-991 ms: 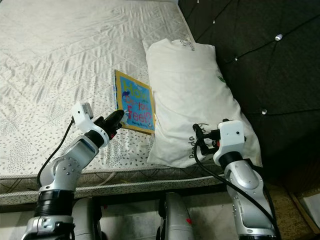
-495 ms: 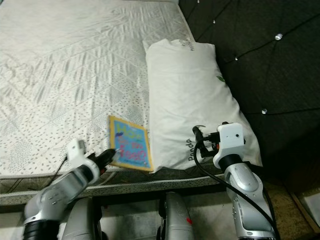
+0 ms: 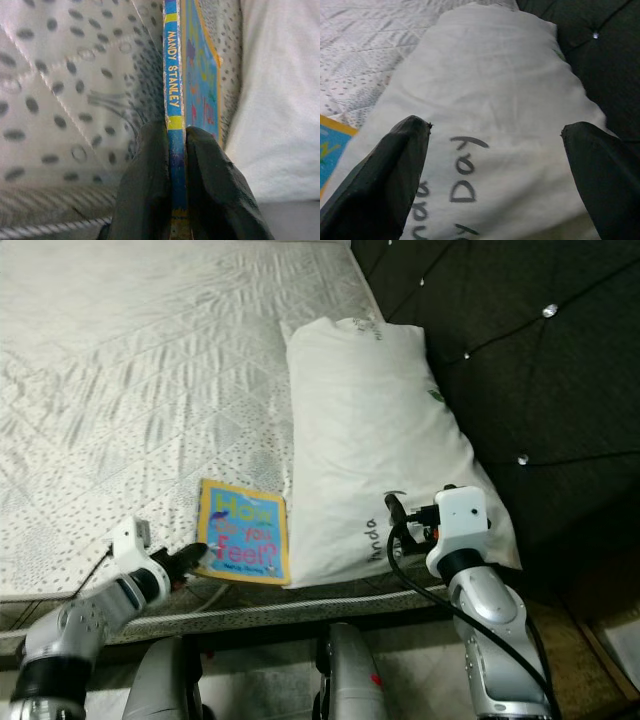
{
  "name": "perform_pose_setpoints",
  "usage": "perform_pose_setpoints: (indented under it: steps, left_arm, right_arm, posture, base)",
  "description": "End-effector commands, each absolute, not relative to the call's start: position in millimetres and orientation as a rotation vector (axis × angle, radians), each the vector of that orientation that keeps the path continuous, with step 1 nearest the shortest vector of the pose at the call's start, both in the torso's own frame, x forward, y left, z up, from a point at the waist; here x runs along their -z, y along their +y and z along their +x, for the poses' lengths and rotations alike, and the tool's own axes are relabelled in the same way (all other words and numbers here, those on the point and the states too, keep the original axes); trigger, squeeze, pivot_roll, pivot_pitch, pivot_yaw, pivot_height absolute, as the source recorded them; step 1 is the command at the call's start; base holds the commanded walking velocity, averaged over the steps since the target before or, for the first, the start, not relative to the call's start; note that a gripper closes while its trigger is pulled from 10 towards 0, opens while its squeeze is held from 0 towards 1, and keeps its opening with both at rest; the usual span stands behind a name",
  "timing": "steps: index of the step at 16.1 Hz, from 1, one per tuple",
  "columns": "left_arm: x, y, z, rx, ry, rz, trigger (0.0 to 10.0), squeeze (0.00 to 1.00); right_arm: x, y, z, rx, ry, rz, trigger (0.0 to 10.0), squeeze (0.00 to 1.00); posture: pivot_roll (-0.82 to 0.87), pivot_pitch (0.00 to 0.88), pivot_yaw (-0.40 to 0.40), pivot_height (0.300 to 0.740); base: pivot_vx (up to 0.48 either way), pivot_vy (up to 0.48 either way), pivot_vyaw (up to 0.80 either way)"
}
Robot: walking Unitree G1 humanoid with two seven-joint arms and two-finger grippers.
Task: Clean up the room
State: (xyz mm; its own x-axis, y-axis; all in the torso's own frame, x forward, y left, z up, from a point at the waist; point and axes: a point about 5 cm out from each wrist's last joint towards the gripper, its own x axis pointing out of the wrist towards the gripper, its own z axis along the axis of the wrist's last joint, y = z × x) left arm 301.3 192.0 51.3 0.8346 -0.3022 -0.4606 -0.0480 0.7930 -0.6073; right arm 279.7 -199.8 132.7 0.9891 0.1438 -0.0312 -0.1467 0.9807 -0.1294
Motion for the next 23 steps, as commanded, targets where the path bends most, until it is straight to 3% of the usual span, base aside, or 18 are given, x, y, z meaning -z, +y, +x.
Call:
perform_pose_setpoints:
  steps: [1,8,10,11,18,23]
  left_arm:
    - [-44.0,203.8,303.2,0.080,0.585,-0.601,10.0,0.00]
    - [-45.7,223.6,323.8,0.052,0.572,-0.489,10.0,0.00]
    - [-46.0,231.2,324.3,0.029,0.570,-0.459,10.0,0.47]
    - [-45.9,235.4,324.3,0.013,0.564,-0.451,10.0,1.00]
    - [-38.5,237.7,320.9,0.000,0.583,-0.419,10.0,1.00]
    - [-54.2,262.6,324.7,-0.093,0.466,-0.381,10.0,1.00]
  right_arm:
    - [-133.4,-205.1,277.0,-0.134,0.030,-0.135,10.0,0.00]
    - [-137.2,-204.1,278.2,-0.133,0.022,-0.133,10.0,0.00]
    - [-137.2,-203.4,277.2,-0.132,0.021,-0.131,10.0,0.00]
    - [-136.9,-202.8,276.4,-0.131,0.021,-0.129,10.0,0.00]
    - [-136.3,-198.4,278.9,-0.135,0.019,-0.116,10.0,0.00]
    - [-134.5,-196.0,279.3,-0.127,0.017,-0.094,10.0,0.00]
  posture:
    - [-0.16,0.159,-0.087,0.596]
    - [-0.18,0.154,-0.084,0.596]
    - [-0.19,0.154,-0.080,0.596]
    - [-0.19,0.155,-0.080,0.596]
    - [-0.18,0.147,-0.077,0.596]
    - [-0.16,0.135,-0.056,0.596]
  base:
    - [0.000,0.000,0.00]
    - [0.000,0.000,0.00]
    - [0.000,0.000,0.00]
    - [0.000,0.000,0.00]
    - [0.000,0.000,0.00]
    - [0.000,0.000,0.00]
